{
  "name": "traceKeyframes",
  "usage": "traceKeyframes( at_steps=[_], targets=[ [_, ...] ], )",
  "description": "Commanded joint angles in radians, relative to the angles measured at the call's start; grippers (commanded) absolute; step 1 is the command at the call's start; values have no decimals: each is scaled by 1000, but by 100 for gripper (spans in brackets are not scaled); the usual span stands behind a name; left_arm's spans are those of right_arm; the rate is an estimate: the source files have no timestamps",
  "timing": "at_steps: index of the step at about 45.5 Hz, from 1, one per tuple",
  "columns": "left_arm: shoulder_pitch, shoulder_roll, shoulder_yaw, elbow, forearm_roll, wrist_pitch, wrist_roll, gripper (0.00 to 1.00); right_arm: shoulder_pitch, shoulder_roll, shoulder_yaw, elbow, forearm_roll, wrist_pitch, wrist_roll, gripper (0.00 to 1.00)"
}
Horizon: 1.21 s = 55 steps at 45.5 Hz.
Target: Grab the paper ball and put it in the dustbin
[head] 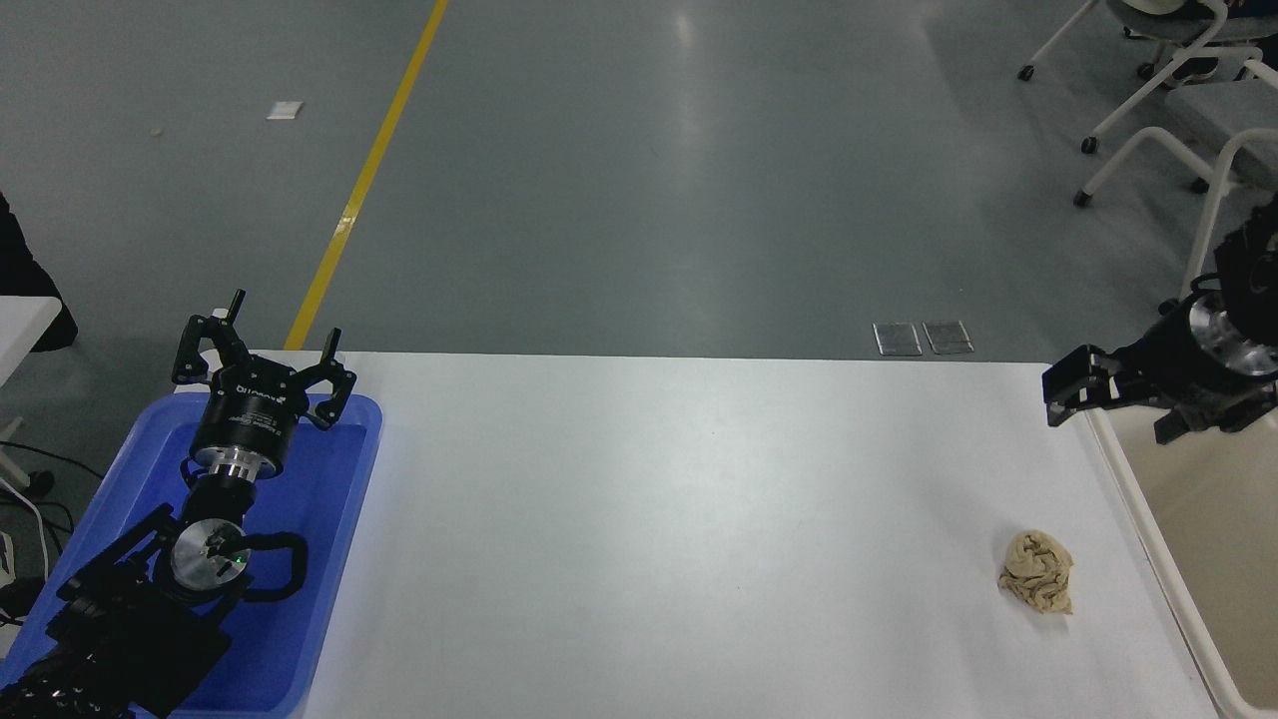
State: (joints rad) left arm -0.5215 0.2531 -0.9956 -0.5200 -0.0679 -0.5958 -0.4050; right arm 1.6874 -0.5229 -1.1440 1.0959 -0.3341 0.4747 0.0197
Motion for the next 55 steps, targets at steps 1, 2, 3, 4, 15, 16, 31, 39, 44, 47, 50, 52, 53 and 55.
traceKeyframes(
  at_steps=[1,2,3,4,15,16,31,39,44,47,50,52,53,55],
  targets=[
    [0,0,0,0,-1,-1,0,100,-163,29,87,-24,-2,-123,0,100],
    [0,0,0,0,0,-1,0,100,-176,30,90,-30,-2,-136,0,100],
    [0,0,0,0,-1,-1,0,100,-189,30,90,-37,-2,-152,0,100],
    [0,0,0,0,0,-1,0,100,-201,35,90,-48,-2,-171,0,100],
    [0,0,0,0,0,-1,0,100,-324,67,90,-136,-2,-286,3,100],
    [0,0,0,-2,0,-1,0,100,-331,67,90,-137,-2,-294,3,99],
    [0,0,0,0,0,-1,0,100,-410,67,90,-162,-3,-349,8,99],
    [0,0,0,0,-1,-1,0,100,-448,67,99,-177,-2,-358,8,99],
    [0,0,0,0,0,-1,0,100,-469,67,125,-177,-2,-358,8,99],
    [0,0,0,0,0,-1,0,100,-480,67,138,-177,-2,-358,8,99],
    [0,0,0,0,0,-1,0,100,-485,67,142,-177,-2,-358,8,99],
    [0,0,0,0,-1,-1,0,100,-485,67,142,-179,-2,-358,8,99],
    [0,0,0,0,0,-1,0,100,-486,67,144,-177,-2,-358,8,99],
    [0,0,0,0,-1,-1,0,100,-488,67,145,-179,-2,-358,8,99]
  ],
)
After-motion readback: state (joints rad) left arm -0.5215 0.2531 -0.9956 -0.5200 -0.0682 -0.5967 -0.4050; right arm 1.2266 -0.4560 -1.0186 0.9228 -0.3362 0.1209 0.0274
